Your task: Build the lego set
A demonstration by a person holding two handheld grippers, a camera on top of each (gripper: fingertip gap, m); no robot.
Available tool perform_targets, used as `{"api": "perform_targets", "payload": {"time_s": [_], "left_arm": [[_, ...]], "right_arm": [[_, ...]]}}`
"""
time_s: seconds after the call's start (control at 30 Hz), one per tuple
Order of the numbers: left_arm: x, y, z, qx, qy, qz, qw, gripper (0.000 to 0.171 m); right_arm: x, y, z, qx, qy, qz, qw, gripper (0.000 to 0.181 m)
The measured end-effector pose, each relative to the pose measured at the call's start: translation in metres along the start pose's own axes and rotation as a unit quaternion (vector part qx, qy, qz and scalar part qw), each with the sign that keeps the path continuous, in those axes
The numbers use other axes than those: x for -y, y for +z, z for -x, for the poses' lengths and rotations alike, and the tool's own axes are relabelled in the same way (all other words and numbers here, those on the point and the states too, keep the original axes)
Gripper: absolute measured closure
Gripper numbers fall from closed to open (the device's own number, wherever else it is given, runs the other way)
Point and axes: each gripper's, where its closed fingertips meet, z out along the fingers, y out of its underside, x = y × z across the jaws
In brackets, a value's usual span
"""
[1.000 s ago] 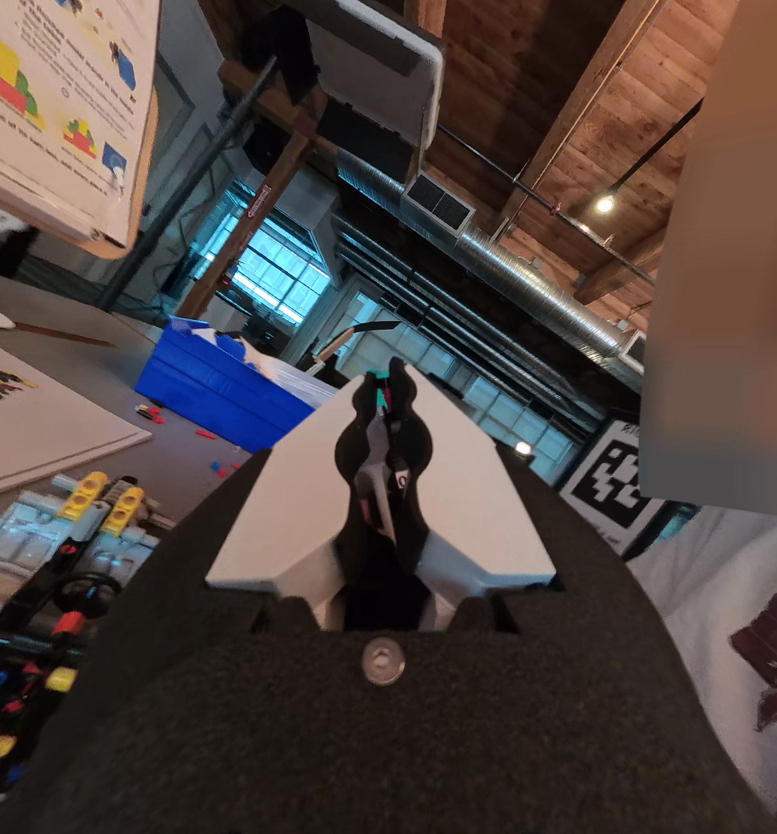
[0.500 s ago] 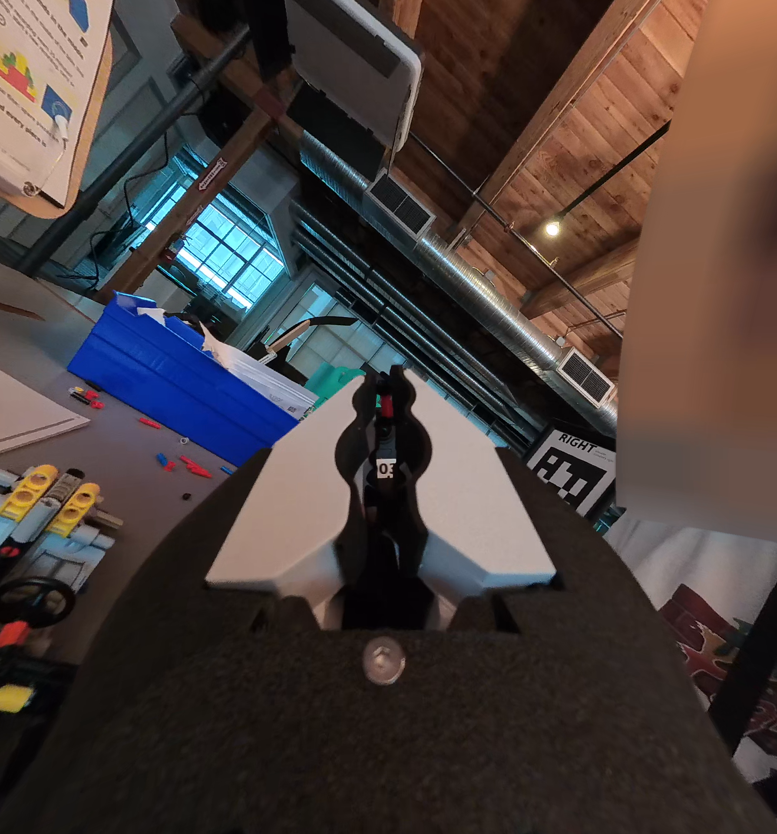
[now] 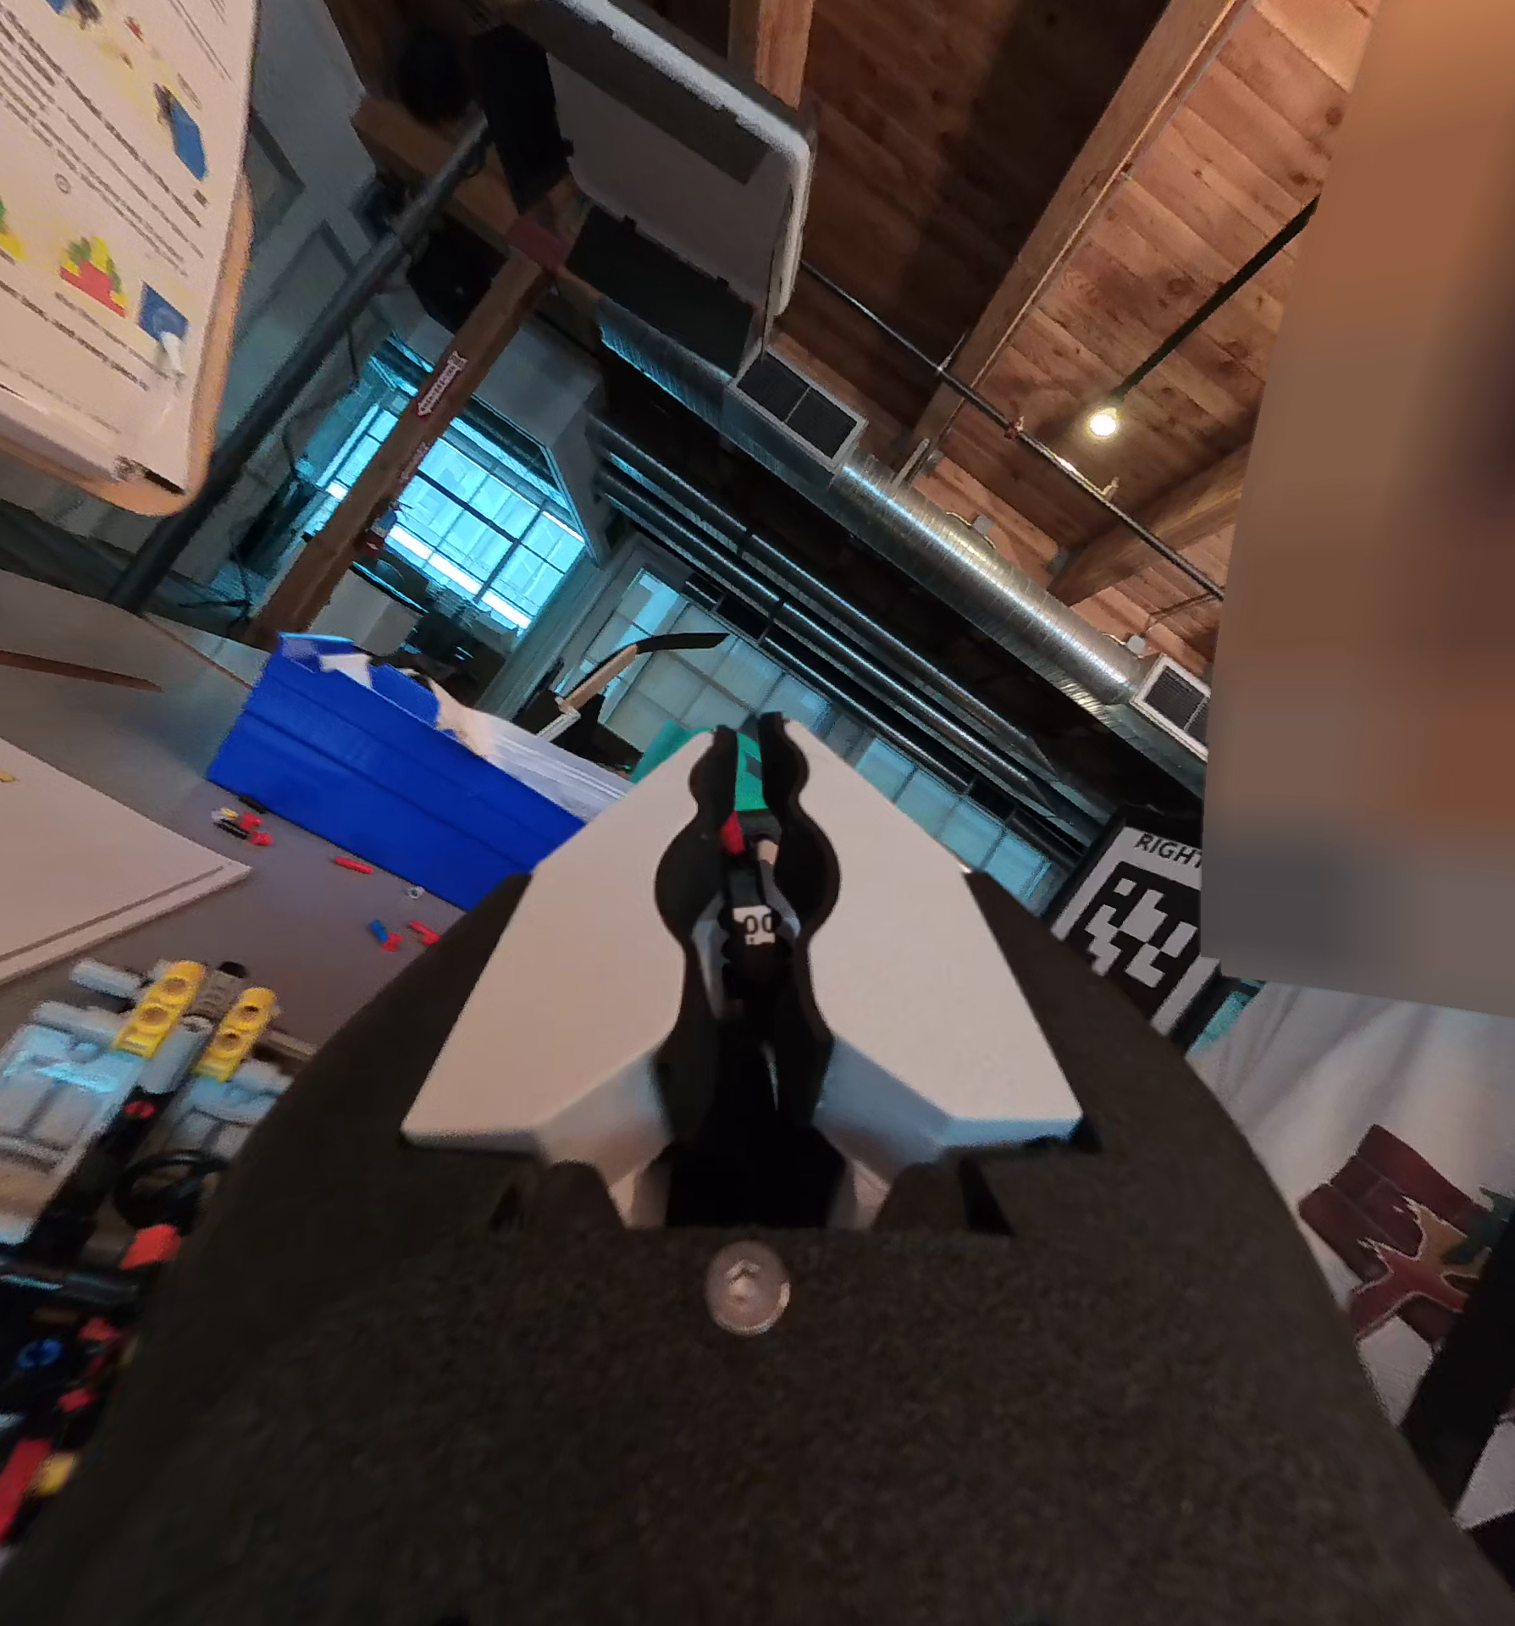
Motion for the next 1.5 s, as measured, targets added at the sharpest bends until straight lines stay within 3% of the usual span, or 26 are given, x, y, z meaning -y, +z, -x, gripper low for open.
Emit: {"api": "perform_targets", "payload": {"time_s": [0.13,0.27,0.33,0.4,0.5,0.6,0.73,0.83,0.97,1.07,1.17,1.23,1.3,1.5], "left_arm": [[0.004,-0.020,0.019,0.080,0.061,0.043,0.994,0.169],[-0.008,-0.047,0.038,0.195,0.159,0.147,0.956,0.167],[-0.027,-0.056,0.037,0.236,0.179,0.212,0.931,0.168],[-0.063,-0.061,0.033,0.253,0.174,0.311,0.900,0.163],[-0.106,-0.055,0.024,0.263,0.167,0.404,0.860,0.161],[-0.133,-0.033,0.018,0.255,0.174,0.451,0.837,0.154],[-0.146,0.010,0.022,0.240,0.147,0.475,0.834,0.151],[-0.160,0.026,0.030,0.211,0.115,0.541,0.806,0.149],[-0.175,0.056,0.034,0.169,0.103,0.554,0.809,0.160],[-0.195,0.085,0.045,0.142,0.147,0.568,0.798,0.158],[-0.212,0.122,0.075,0.147,0.229,0.578,0.769,0.156],[-0.217,0.147,0.103,0.153,0.306,0.575,0.743,0.160],[-0.225,0.163,0.128,0.156,0.337,0.598,0.711,0.158],[-0.264,0.189,0.144,0.156,0.239,0.644,0.710,0.155]], "right_arm": [[0.026,-0.024,-0.012,-0.026,-0.042,0.010,0.999,0.176],[0.047,-0.072,-0.036,-0.113,-0.137,0.058,0.982,0.175],[0.050,-0.094,-0.041,-0.141,-0.168,0.079,0.973,0.176],[0.058,-0.118,-0.043,-0.167,-0.199,0.084,0.962,0.175],[0.089,-0.157,-0.041,-0.204,-0.210,0.037,0.955,0.176],[0.110,-0.192,-0.036,-0.238,-0.206,-0.022,0.949,0.176],[0.109,-0.217,-0.030,-0.260,-0.200,-0.081,0.941,0.175],[0.119,-0.235,-0.016,-0.260,-0.199,-0.126,0.936,0.175],[0.116,-0.260,-0.015,-0.273,-0.183,-0.130,0.935,0.175],[0.115,-0.280,-0.016,-0.277,-0.149,-0.160,0.936,0.175],[0.113,-0.288,-0.017,-0.277,-0.131,-0.168,0.937,0.175],[0.116,-0.290,-0.014,-0.265,-0.131,-0.167,0.941,0.175],[0.117,-0.294,-0.016,-0.274,-0.143,-0.159,0.938,0.175],[0.120,-0.301,-0.018,-0.259,-0.125,-0.174,0.942,0.175]]}}
